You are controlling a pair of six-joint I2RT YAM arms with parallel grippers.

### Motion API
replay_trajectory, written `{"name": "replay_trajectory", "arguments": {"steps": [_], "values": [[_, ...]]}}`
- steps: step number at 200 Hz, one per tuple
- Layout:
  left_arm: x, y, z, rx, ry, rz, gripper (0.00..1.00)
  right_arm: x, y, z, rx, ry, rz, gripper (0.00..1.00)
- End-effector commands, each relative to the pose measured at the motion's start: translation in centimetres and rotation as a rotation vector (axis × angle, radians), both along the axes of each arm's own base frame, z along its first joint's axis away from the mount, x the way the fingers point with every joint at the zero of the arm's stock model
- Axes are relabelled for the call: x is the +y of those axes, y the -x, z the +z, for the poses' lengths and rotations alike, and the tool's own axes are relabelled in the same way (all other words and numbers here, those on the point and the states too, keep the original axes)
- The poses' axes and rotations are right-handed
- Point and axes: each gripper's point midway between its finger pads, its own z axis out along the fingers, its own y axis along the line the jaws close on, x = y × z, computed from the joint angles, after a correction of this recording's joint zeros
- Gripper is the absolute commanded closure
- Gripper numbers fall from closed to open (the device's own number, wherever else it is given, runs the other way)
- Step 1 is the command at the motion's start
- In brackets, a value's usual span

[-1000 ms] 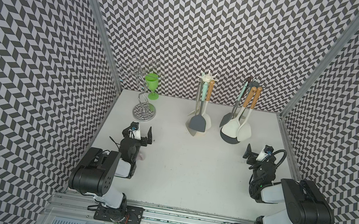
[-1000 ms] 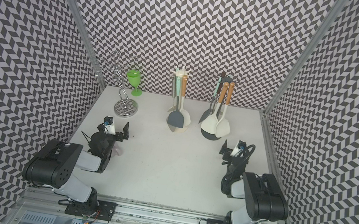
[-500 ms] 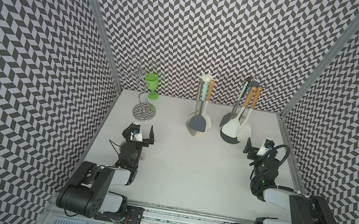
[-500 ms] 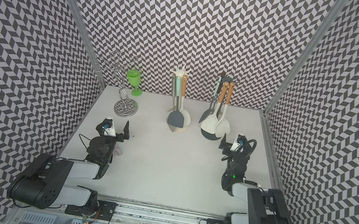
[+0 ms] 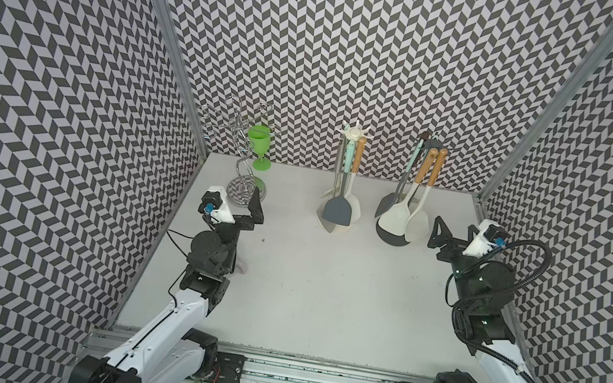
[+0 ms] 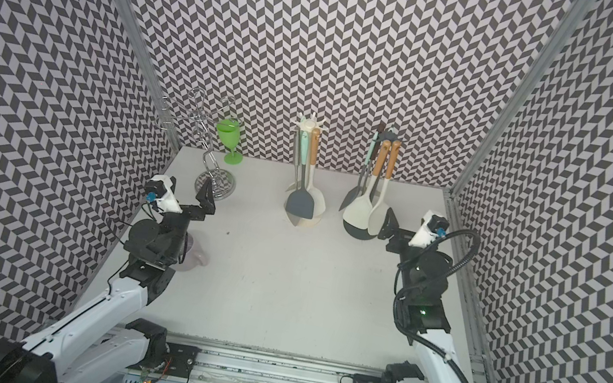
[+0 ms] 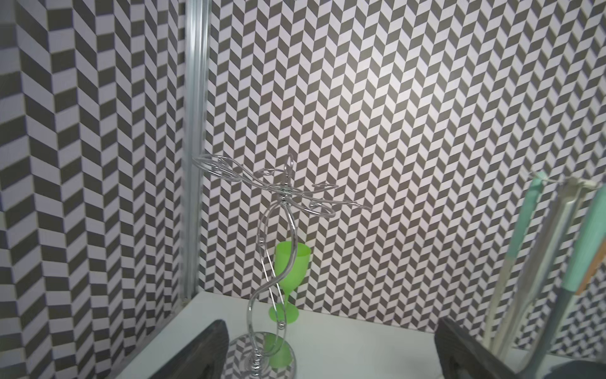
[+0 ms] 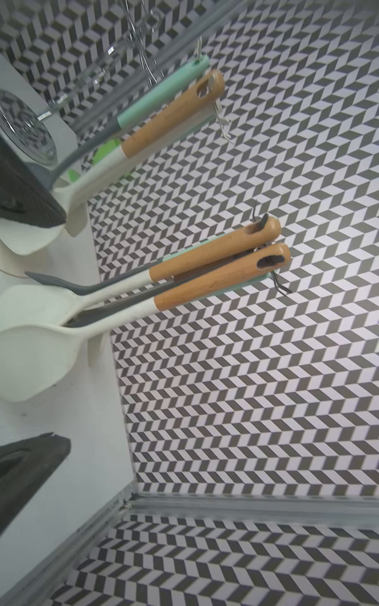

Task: Take the spatula off the kitchen utensil rack
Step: Take off the spatula from the rack.

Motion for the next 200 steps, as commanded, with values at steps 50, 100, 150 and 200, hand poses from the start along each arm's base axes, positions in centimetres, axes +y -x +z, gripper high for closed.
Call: {"name": "replay_trajectory", "arguments": {"steps": [50, 100, 150, 200], "values": [[-8.2, 5.6, -2.8, 0.103, 0.125, -0.542, 0.0, 2.4, 3.3, -2.4, 0.061, -0.155, 0.174, 0.0], [-8.5, 6.7, -3.6, 0.104, 0.066, -0.547, 0.0, 3.1, 3.1, -3.5, 0.074, -0.168, 0.215, 0.0], [-6.2, 6.5, -6.3, 0.099, 0.291, -0.467, 0.0, 4.7, 2.3, -5.3, 0.121, -0.142, 0.298, 0.0], [-7.2, 5.8, -8.0, 0.129, 0.338, -0.516, 0.0, 6.6, 1.6, -6.6, 0.15, -0.124, 0.402, 0.05]]}}
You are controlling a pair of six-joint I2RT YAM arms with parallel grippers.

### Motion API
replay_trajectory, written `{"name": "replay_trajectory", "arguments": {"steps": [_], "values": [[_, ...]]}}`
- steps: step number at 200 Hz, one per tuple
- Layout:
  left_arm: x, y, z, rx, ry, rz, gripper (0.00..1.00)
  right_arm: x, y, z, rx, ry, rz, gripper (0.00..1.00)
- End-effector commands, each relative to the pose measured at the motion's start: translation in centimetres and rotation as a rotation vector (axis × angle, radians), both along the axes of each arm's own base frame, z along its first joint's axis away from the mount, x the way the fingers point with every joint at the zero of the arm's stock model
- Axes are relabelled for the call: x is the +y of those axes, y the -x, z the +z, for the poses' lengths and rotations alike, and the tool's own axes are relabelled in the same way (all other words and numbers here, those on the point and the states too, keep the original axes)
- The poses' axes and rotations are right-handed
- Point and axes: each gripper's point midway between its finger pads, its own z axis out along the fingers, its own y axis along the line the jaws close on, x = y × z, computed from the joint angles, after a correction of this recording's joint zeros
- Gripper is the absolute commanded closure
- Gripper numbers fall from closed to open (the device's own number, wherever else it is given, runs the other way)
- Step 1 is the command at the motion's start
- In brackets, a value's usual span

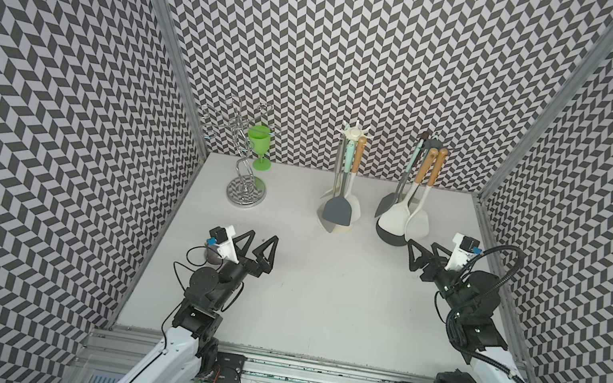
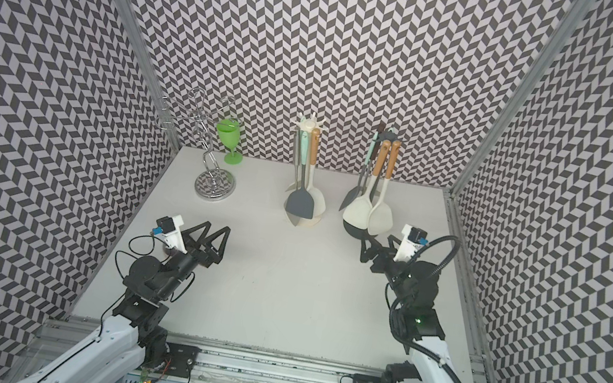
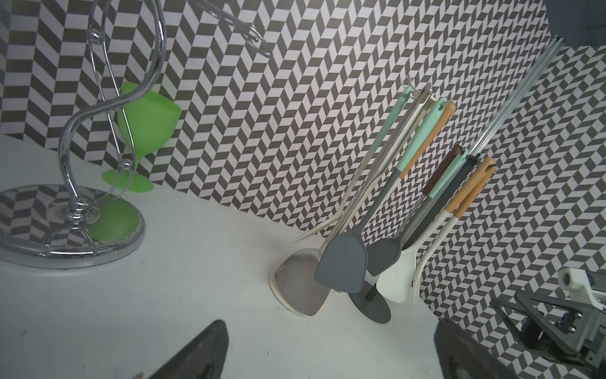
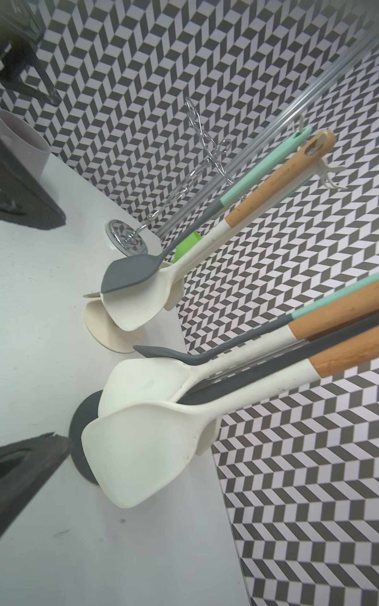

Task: Take the spatula off the kitchen utensil rack
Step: Take off the spatula from the rack.

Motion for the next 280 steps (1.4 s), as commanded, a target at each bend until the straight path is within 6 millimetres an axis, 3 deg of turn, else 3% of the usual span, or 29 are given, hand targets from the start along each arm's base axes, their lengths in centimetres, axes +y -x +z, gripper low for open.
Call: {"name": "replay_trajectory", "arguments": {"steps": [1, 28, 56, 104, 143, 183, 230, 237, 280], "values": [[-0.4, -0.1, 1.9, -0.055, 0.062, -0.029, 0.0, 1.3, 0.0, 1.2, -0.075, -0.004, 0.073, 0.06], [-2.2, 0.0, 1.7, -0.057, 0.045, -0.124, 0.0, 1.4, -0.8, 1.5, -0.098, 0.009, 0.076, 0.11], [-4.9, -0.5, 0.3, -0.01, -0.014, -0.181, 0.0, 0.3, -2.4, 2.7, -0.114, -0.005, -0.009, 0.13], [-11.3, -0.4, -1.2, 0.027, -0.138, -0.307, 0.0, -0.8, -6.2, 7.5, -0.207, 0.054, -0.096, 0.19], [-14.3, -0.3, -1.9, 0.04, -0.188, -0.372, 0.0, -1.7, -8.9, 10.6, -0.286, 0.123, -0.158, 0.25], [-15.1, -0.1, -2.2, 0.045, -0.202, -0.393, 0.0, -2.9, -11.2, 11.3, -0.341, 0.178, -0.201, 0.36], [-15.2, -0.1, -2.0, 0.041, -0.211, -0.394, 0.0, -3.7, -14.1, 10.0, -0.32, 0.21, -0.2, 0.4], [-15.2, -0.1, -2.0, 0.04, -0.213, -0.394, 0.0, -2.8, -14.2, 9.7, -0.321, 0.21, -0.146, 0.46], [-15.4, 0.0, -1.8, 0.037, -0.222, -0.396, 0.0, -1.7, -15.6, 8.5, -0.312, 0.251, -0.082, 0.53]]}}
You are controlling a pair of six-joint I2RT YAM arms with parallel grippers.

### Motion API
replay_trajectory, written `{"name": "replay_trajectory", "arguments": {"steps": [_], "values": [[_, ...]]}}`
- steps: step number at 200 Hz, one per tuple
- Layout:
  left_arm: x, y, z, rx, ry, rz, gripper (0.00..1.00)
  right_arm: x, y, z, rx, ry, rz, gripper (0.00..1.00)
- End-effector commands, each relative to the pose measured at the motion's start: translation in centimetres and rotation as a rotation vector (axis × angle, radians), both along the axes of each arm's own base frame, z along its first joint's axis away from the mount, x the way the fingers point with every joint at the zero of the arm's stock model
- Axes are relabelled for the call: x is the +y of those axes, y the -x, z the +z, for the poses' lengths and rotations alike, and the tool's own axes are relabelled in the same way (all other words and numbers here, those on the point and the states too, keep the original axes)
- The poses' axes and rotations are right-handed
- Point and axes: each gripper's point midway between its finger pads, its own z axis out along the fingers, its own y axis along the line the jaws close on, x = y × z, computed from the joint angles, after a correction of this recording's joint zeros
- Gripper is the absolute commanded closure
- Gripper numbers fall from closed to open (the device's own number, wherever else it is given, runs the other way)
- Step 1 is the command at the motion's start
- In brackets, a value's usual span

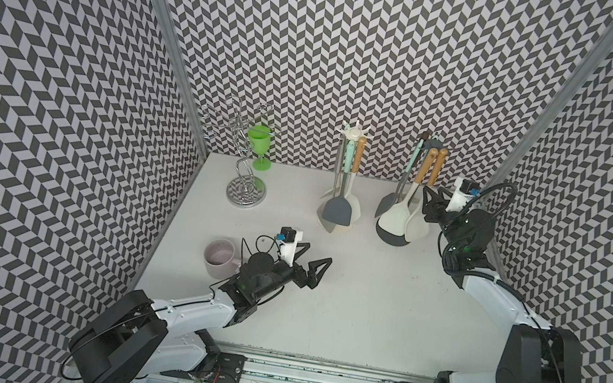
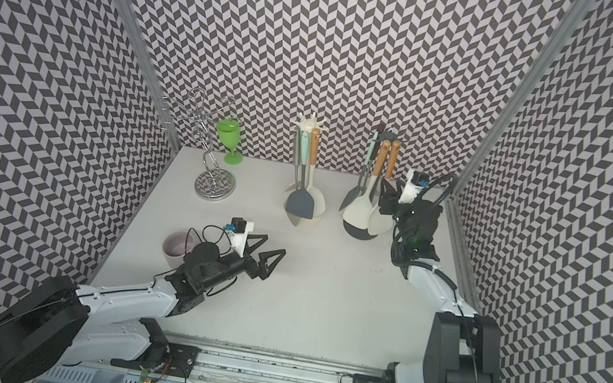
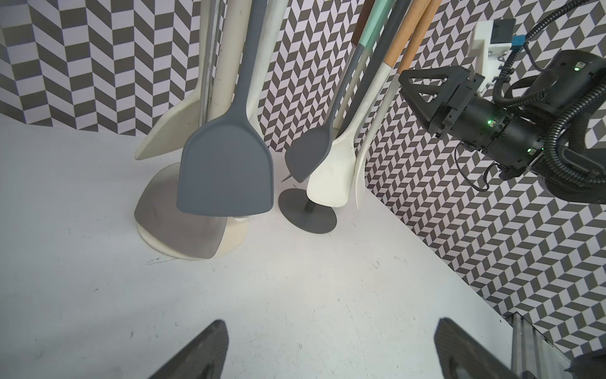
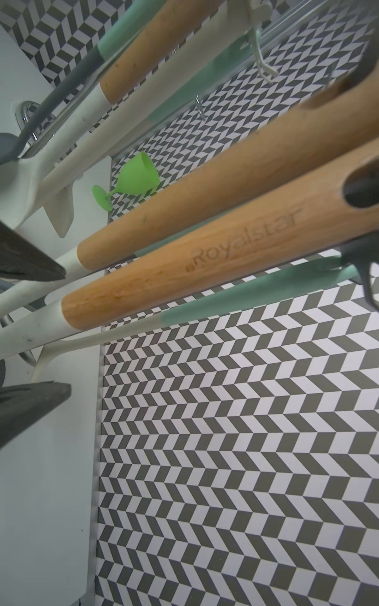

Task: Take the spatula off the kitchen utensil rack
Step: Take off the spatula from the rack.

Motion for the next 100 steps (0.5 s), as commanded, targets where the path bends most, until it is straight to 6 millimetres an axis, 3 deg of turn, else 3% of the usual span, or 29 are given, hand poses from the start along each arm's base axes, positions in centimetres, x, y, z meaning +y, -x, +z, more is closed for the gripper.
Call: {"name": "replay_trajectory", "arguments": {"steps": [1, 40, 73, 100], "values": [[-0.4, -0.3, 1.9, -0.046, 0.012, 0.0, 0.0, 0.9, -0.6, 2.3, -0.091, 0.036, 0.052, 0.53], [-0.3, -0.2, 2.0, -0.066, -0.01, 0.01, 0.0, 1.2, -1.7, 1.5, -0.065, 0.064, 0.066, 0.69], [-0.3, -0.2, 2.2, -0.072, -0.01, 0.01, 0.0, 1.0, -1.1, 1.3, -0.066, 0.075, 0.044, 0.87], [-0.3, -0.2, 2.2, -0.074, -0.017, 0.016, 0.0, 0.7, -0.6, 1.3, -0.067, 0.1, 0.014, 0.94]]}}
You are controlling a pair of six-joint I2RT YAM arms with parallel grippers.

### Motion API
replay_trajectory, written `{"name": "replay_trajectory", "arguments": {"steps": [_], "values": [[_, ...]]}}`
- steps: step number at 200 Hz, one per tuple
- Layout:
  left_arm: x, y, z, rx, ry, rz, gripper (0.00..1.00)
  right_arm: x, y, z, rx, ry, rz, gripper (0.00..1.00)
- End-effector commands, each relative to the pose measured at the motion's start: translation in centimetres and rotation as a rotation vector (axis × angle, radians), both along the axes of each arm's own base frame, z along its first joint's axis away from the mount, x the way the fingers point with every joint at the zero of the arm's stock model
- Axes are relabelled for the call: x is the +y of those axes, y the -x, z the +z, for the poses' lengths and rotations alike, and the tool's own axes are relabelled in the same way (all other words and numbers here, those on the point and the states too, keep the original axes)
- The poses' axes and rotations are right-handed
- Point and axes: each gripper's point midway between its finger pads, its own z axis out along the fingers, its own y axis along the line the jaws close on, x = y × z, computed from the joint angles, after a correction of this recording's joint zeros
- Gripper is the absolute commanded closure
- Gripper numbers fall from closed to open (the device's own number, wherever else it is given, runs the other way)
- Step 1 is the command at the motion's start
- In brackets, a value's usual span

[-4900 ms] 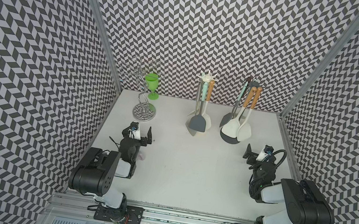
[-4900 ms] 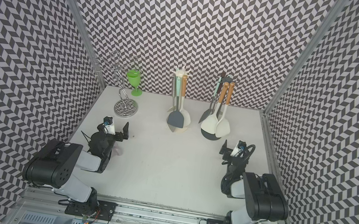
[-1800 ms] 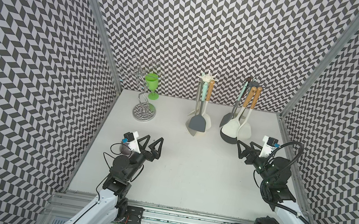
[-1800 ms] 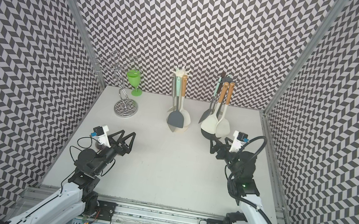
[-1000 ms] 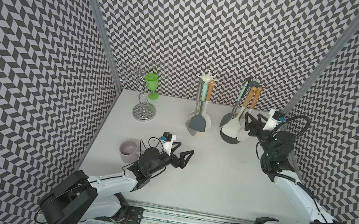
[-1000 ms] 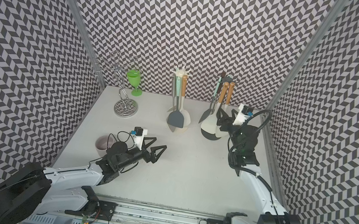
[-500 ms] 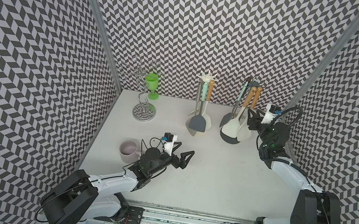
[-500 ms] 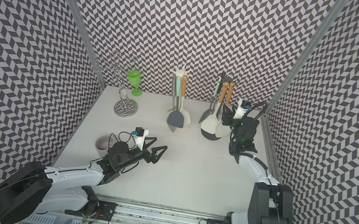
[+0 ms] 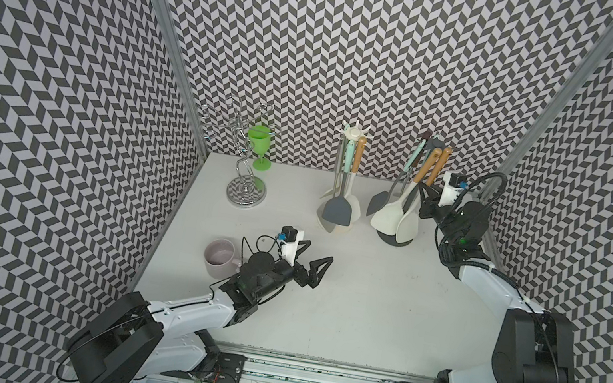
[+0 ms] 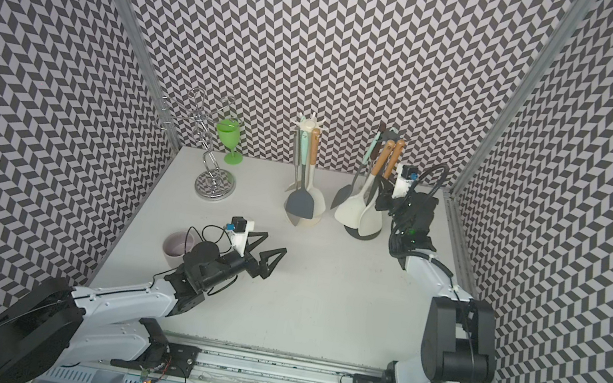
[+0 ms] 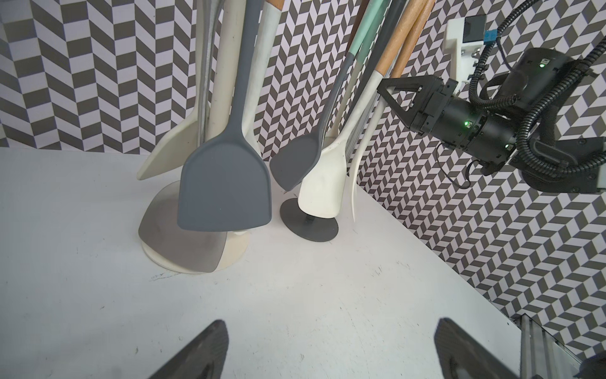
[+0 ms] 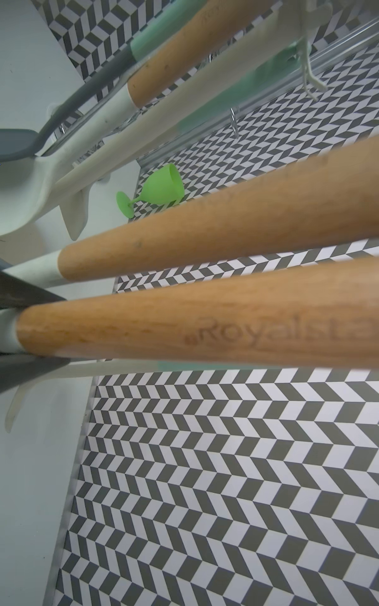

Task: Take the spatula off the kitchen utensil rack
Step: Take off the spatula from the rack.

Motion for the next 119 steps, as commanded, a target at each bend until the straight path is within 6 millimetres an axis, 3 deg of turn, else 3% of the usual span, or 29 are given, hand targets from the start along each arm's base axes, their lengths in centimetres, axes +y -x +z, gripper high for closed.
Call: {"name": "replay_trajectory", "arguments": {"steps": [1, 18, 119], "values": [[-0.2, -0.2, 1.2, -0.031, -0.003, 0.009, 0.0, -0.7, 0.7, 1.6, -0.054, 0.02, -0.047, 0.94], [-0.1, -0.3, 1.2, -0.033, -0.007, 0.015, 0.0, -0.7, 0.9, 1.6, -0.049, 0.039, -0.079, 1.0], [0.4, -0.1, 1.8, -0.059, -0.011, 0.042, 0.0, -2.5, 2.6, 2.7, -0.025, 0.026, -0.283, 1.0]]}}
